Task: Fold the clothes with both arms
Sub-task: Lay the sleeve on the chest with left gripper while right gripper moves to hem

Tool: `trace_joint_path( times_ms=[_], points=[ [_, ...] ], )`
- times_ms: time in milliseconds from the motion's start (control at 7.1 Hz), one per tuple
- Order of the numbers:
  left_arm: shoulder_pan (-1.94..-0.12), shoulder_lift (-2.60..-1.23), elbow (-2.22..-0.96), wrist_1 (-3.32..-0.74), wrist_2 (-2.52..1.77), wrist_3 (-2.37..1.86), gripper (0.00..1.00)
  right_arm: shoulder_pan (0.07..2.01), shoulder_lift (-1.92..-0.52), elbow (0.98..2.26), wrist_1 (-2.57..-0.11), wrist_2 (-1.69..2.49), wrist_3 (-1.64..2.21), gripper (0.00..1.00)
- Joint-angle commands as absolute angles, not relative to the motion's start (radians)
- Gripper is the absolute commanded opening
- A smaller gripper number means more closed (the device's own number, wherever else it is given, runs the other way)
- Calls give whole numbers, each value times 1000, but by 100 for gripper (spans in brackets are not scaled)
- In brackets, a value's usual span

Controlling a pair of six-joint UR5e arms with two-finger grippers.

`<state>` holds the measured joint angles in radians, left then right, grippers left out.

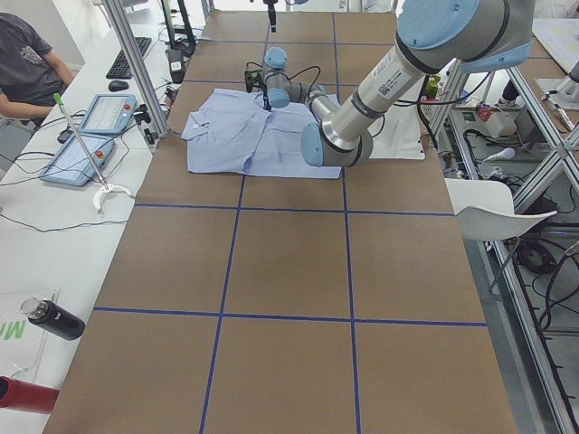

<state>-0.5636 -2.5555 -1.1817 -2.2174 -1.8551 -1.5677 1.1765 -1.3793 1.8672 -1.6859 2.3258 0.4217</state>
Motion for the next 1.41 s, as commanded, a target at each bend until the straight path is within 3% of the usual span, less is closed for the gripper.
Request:
trace_joint_path(
  times_ms=[0, 282, 845, 1267],
  points=[
    [-606, -2374, -1467, -2043, -1885, -1502, 99, 1032, -1440, 1881, -1387, 2291, 765, 100],
    [-629, -2263, -1691, -1863, -1890, -1410, 99, 864, -1494, 1925, -1258, 2186, 1007, 100],
    [-637, -2240, -1712, -1856, -1887, -1410, 99, 472, -1539, 2045, -1258, 1946, 1285, 100],
    [-640, -2240, -1713, -1856, -1881, -1420, 99, 347, -1574, 2056, -1256, 1907, 1299, 98]
  ],
)
